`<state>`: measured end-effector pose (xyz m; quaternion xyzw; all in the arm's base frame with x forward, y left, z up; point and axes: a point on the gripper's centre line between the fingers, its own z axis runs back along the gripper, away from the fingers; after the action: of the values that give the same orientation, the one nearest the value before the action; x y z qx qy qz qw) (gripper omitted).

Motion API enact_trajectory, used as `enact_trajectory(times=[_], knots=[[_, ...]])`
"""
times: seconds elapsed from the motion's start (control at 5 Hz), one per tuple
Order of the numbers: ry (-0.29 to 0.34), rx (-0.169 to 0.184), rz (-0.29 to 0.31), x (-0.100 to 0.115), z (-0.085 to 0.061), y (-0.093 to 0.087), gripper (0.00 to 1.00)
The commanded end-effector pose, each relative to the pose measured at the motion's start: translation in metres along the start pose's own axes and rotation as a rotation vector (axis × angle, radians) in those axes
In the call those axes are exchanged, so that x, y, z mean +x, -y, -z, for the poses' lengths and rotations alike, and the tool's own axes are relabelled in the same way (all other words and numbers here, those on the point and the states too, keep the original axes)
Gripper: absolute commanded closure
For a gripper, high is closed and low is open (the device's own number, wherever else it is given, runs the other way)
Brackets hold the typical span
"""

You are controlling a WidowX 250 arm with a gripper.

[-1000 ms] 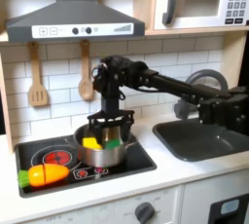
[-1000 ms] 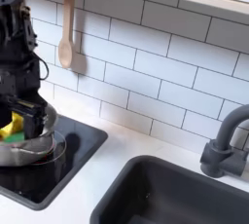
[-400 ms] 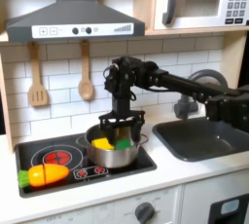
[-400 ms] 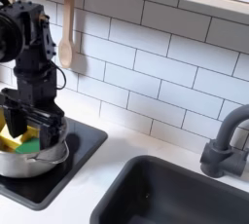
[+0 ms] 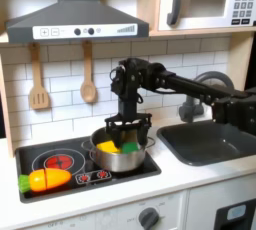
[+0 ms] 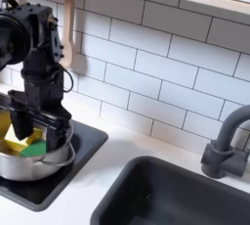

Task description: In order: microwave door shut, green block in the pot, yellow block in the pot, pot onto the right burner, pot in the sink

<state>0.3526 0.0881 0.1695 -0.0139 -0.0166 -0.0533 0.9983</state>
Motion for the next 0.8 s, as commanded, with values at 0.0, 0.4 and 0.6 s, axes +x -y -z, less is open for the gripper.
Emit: enact_trajectory(times=[0.0,0.4,0.6], knots=[[-0.022,0.000,-0.004,-0.004,0.007,-0.002,0.00],[-0.032,-0.015,0.017,-0.008,0.009,0.010,0.00],[-0.034,-0.015,0.005,-0.011,0.009,0.015,0.00]])
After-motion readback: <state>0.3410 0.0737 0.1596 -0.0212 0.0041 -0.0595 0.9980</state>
